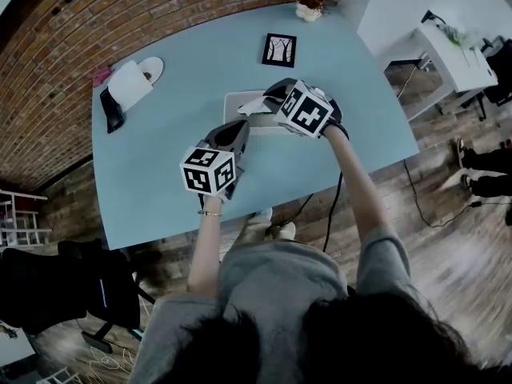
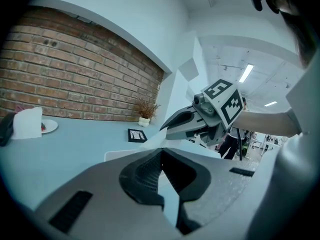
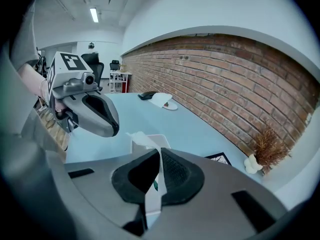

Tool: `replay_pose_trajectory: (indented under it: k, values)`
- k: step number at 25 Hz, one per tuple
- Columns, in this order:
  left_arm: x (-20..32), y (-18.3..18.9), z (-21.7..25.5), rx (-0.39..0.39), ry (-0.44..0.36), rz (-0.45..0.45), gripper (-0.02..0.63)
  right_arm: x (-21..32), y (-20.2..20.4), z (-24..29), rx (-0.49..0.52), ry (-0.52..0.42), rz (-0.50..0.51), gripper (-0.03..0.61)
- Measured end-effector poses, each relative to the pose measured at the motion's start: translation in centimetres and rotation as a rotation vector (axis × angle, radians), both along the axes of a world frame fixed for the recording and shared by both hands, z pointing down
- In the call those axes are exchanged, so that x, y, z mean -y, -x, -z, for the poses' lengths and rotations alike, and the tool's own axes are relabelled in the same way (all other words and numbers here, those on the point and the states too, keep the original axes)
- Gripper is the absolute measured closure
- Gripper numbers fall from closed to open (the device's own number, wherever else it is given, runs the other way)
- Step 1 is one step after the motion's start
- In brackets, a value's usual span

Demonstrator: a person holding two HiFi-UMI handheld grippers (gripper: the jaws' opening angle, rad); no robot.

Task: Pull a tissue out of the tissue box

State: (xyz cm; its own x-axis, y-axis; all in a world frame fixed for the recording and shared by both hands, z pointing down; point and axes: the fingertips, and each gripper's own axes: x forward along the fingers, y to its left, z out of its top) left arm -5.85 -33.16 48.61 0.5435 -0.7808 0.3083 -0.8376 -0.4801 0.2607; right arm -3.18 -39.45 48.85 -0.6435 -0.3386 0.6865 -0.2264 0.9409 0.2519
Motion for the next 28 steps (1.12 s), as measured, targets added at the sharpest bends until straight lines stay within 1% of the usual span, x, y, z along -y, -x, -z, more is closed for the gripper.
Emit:
replay_pose_trajectory:
  k: [16, 28]
  values:
    - [-3.4, -0.5, 2.7, -0.002, -0.077, 0.021, 0.611, -2.5, -1.6, 2.6, 0.037, -0.087, -0.056, 0.577]
    - [-4.5, -1.6, 4.3, -0.004, -0.135, 0.021, 0.611, -3.2, -3.4, 4.8, 0.111, -0.15, -0.12, 0.577]
